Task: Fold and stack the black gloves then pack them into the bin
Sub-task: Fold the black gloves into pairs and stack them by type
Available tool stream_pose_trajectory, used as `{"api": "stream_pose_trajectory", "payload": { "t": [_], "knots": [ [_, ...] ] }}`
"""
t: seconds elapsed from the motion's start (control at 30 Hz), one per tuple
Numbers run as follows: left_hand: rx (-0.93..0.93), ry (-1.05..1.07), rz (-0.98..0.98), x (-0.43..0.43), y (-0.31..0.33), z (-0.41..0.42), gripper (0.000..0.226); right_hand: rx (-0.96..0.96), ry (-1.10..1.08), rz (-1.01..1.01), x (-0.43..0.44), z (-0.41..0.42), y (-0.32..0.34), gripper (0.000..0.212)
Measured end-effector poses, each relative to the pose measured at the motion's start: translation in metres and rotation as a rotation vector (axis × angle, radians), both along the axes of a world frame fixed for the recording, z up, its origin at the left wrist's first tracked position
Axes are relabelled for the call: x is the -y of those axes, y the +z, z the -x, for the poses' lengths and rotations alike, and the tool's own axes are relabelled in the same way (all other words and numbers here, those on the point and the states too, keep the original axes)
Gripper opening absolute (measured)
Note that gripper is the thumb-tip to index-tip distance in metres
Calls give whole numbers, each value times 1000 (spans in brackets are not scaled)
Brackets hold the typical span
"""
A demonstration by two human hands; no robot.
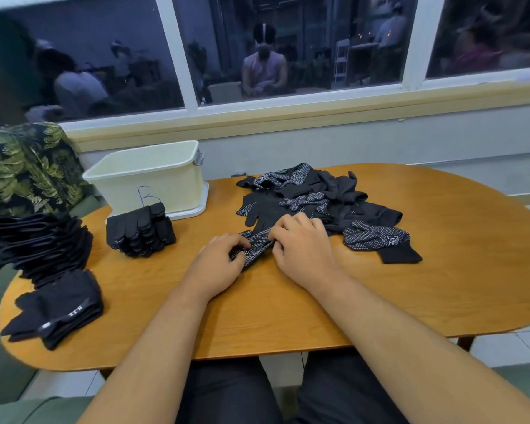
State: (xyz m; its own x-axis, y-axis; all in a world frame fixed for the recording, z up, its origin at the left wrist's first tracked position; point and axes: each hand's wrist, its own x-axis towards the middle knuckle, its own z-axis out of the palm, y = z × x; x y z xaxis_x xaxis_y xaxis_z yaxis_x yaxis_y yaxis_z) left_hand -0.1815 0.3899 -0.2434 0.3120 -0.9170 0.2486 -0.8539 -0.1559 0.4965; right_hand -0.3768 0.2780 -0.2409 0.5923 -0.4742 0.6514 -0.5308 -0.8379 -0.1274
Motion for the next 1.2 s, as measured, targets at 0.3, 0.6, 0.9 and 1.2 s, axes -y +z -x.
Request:
{"api": "stream_pose_trajectory", "payload": {
  "t": [0.3,0.6,0.9,1.2],
  "knots": [
    [-81,37,7,-13,5,-4,18,61,-156,-191,21,29,3,23],
    [101,-22,-45,-33,0,14,37,43,-278,-319,23,55,7,27],
    [-101,-87,21,-49,1,23,50,40,-583,-339,12,131,3,19],
    [93,-135,-26,-66,5,40,34,-143,-636,-296,-3,152,-4,31]
  ]
}}
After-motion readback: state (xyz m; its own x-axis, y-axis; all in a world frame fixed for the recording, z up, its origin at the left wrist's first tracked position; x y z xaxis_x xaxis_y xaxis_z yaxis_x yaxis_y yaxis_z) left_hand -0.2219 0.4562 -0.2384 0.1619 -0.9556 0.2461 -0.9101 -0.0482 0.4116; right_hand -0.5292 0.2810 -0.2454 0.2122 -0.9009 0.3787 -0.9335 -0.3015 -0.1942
